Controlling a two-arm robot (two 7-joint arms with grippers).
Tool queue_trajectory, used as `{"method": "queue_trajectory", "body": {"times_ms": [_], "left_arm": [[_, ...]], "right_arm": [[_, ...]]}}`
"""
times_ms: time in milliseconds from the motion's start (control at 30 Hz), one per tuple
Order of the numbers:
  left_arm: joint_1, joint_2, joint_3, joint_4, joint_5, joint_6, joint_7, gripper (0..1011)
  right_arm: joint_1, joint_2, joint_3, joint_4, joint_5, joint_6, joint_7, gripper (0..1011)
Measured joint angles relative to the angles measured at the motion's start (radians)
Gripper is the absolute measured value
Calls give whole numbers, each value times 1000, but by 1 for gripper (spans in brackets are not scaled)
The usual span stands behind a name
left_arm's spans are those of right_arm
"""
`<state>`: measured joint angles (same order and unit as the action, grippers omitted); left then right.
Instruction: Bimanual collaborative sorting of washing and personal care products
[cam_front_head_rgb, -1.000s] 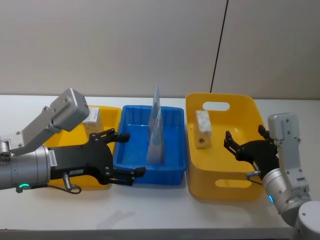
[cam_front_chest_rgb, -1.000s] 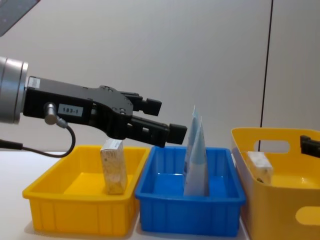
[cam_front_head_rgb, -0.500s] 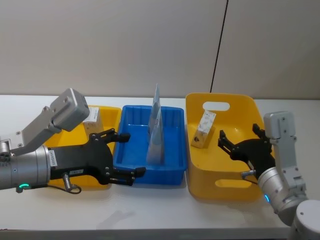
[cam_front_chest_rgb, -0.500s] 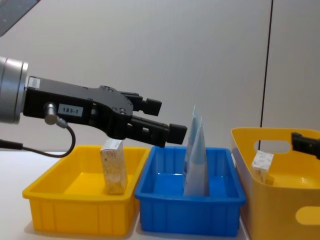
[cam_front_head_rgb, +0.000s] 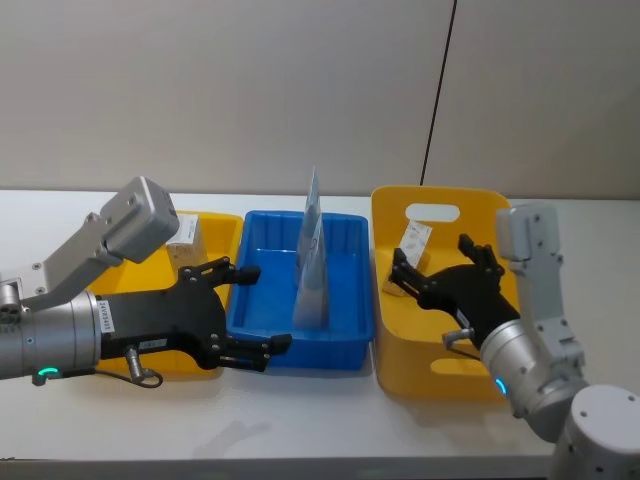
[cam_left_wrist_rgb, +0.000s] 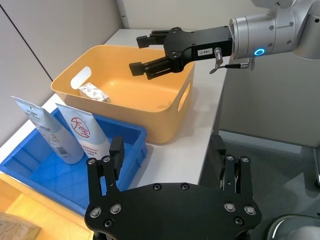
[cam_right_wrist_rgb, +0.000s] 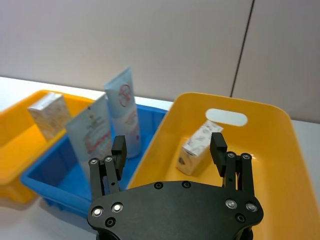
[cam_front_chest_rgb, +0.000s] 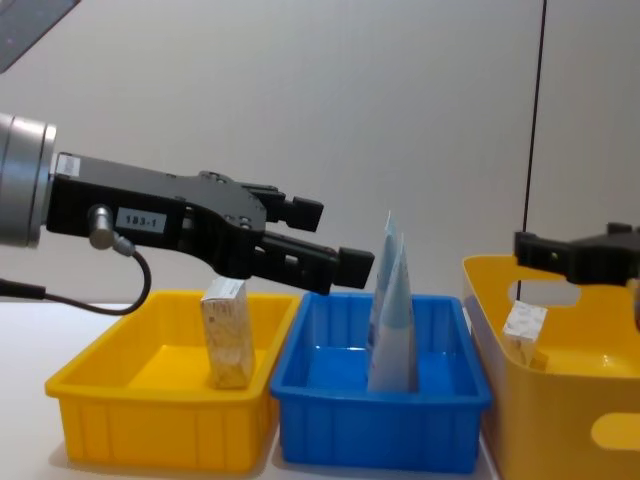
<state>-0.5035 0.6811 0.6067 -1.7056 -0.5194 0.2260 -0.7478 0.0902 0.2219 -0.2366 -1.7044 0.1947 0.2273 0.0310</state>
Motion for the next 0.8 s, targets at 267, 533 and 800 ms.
{"method": "queue_trajectory", "body": {"times_ms": [267,533,800], "left_arm": [[0,0,0,0,0,0,0,1001],[0,0,0,0,0,0,0,1001],[0,0,0,0,0,0,0,1002]], "right_arm": [[15,-29,-18,-20,16,53,14,1003],[38,-50,-35,-22,29,109,35,1003],[79,-54,-57,1,32,159,75,1003]]}}
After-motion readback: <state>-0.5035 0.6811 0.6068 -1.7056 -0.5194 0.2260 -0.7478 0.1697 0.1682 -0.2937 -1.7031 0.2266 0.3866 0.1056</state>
